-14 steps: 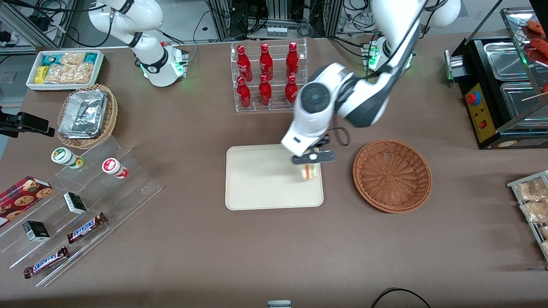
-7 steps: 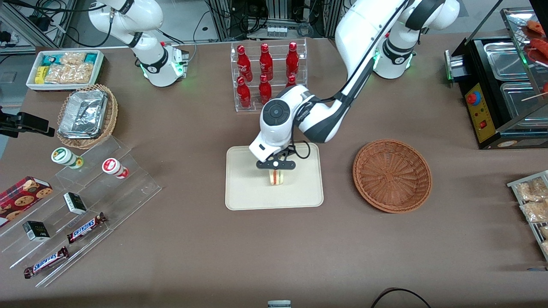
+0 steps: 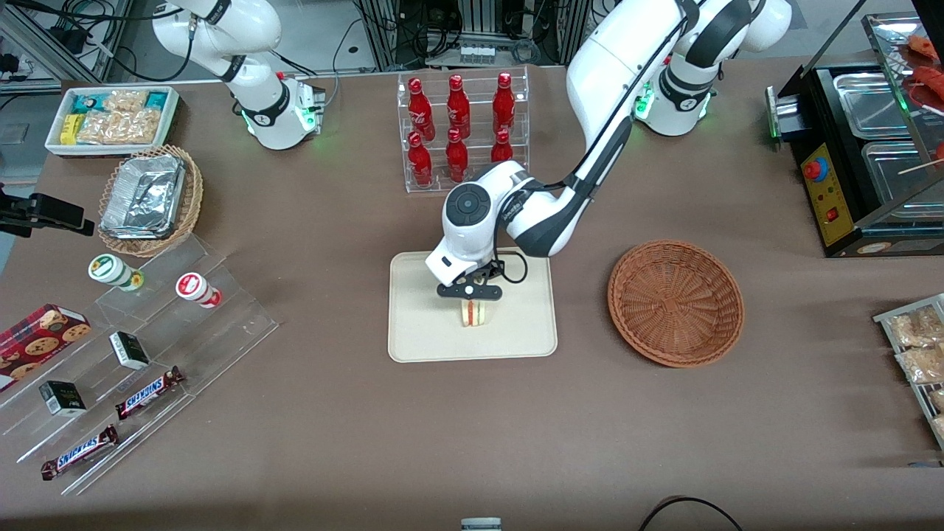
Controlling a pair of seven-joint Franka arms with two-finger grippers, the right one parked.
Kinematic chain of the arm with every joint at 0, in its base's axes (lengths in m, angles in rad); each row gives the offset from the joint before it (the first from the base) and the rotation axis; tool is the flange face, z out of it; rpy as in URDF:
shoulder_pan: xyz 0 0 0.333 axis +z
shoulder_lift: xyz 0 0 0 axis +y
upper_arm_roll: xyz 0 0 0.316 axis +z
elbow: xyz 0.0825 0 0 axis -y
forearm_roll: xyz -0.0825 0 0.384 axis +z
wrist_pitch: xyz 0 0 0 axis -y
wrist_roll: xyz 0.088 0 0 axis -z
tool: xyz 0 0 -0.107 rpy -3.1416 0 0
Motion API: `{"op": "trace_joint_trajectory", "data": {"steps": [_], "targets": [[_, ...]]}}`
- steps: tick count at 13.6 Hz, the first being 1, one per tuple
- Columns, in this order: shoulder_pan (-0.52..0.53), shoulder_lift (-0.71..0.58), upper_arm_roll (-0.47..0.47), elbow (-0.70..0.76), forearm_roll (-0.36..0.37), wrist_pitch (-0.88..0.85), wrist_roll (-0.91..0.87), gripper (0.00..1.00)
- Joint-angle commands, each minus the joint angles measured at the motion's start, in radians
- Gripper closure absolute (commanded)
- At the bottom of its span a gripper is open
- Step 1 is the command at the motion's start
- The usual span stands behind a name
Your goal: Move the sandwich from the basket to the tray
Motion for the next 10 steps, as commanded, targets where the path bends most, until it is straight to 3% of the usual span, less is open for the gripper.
{"op": "trace_joint_trajectory", "data": {"steps": [1, 4, 10], "targets": [[-0.021, 0.019, 0.019, 0.038, 0.022, 0.002, -0.019, 0.00], [-0.014, -0.041, 0.023, 0.030, 0.024, -0.023, -0.020, 0.00], [0.110, -0.308, 0.022, 0.018, 0.007, -0.331, -0.022, 0.00]]}}
